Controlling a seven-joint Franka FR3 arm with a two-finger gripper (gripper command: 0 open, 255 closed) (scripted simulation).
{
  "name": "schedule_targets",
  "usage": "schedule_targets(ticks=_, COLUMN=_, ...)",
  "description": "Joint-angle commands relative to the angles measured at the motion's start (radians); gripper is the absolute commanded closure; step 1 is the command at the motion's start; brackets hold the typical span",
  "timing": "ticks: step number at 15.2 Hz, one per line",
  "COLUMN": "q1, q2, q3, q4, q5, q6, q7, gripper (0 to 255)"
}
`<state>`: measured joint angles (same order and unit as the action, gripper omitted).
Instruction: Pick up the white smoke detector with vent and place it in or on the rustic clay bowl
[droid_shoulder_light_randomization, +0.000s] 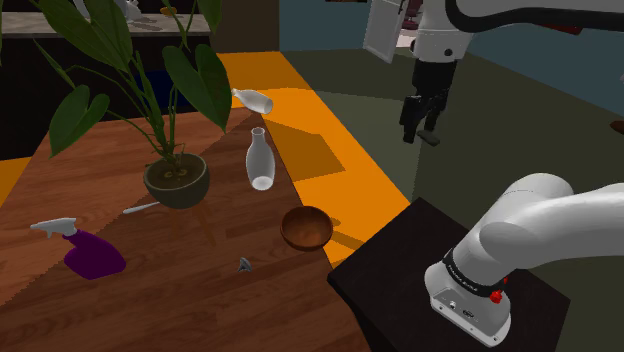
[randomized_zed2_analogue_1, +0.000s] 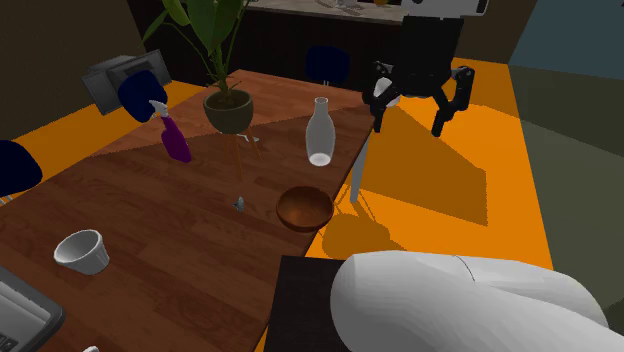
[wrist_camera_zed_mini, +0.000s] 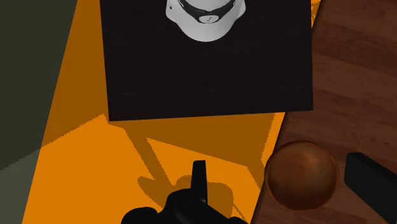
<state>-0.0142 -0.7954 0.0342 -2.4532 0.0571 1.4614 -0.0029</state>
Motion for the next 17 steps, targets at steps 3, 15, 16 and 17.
schedule_targets(ticks=3, q1=0.014, q2=0.035, q3=0.033, q4=-0.020, q5=0.028, q6=0.051, q7=0.030, gripper=0)
schedule_targets(ticks=15, q1=0.091, q2=0.359, q3=0.226, q4=-0.029, q5=0.154, q6=0.367, q7=0.199, gripper=0)
schedule_targets(ticks=16, q1=0.096, q2=0.393, q3=0.241, q4=-0.021, q5=0.159, q6=0.393, q7=0.213, gripper=0)
schedule_targets(ticks=17, q1=0.100, q2=0.428, q3=0.255, q4=-0.012, q5=0.162, q6=0.418, q7=0.227, gripper=0)
